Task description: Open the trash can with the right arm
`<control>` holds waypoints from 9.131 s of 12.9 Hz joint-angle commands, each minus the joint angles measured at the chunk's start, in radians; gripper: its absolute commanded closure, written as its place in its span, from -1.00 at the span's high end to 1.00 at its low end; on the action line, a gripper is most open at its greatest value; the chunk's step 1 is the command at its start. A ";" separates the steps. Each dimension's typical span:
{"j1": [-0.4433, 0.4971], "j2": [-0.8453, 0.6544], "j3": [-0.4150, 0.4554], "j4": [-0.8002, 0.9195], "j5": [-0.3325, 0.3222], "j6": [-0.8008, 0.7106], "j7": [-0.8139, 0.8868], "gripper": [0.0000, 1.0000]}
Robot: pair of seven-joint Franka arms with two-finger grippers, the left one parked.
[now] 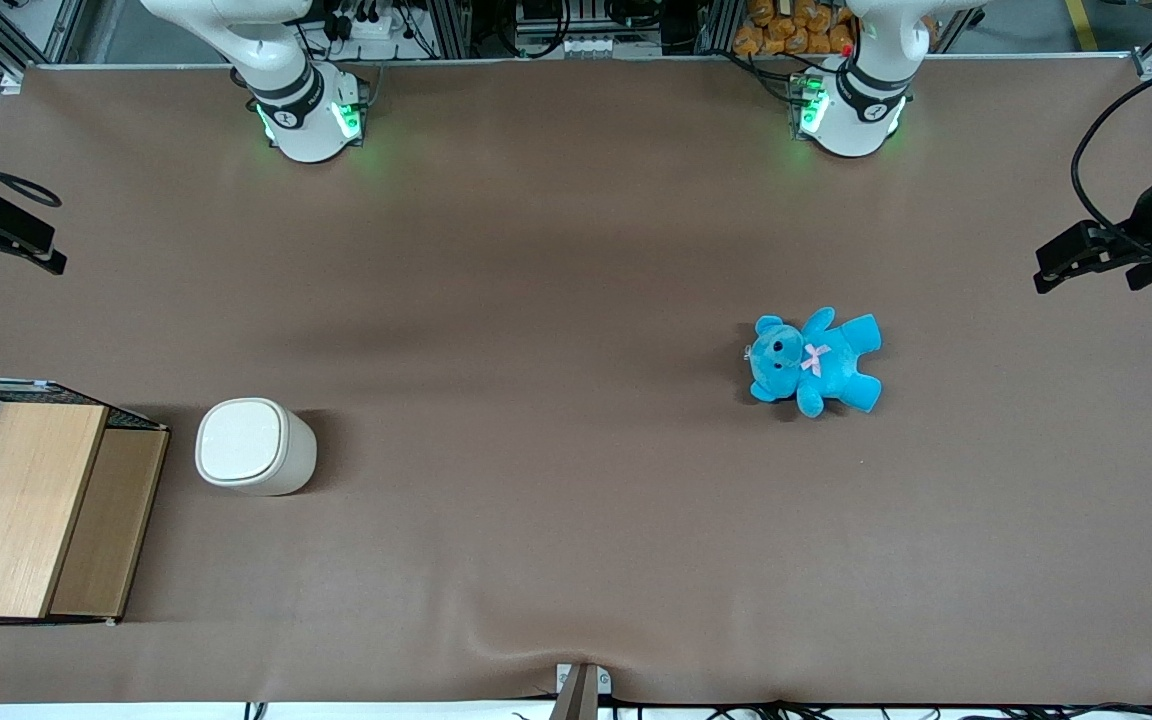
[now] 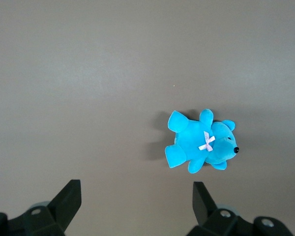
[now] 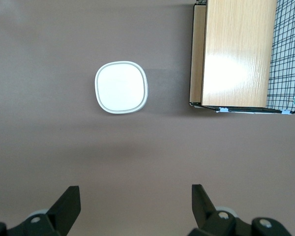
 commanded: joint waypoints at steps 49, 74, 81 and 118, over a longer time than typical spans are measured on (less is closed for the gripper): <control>0.037 0.531 0.005 -0.024 0.003 0.435 -0.017 -1.00; 0.023 0.594 0.005 -0.027 0.029 0.518 -0.038 -1.00; 0.043 0.586 0.005 0.048 0.034 0.406 -0.020 -1.00; 0.045 0.189 0.010 0.249 0.086 -0.167 0.083 1.00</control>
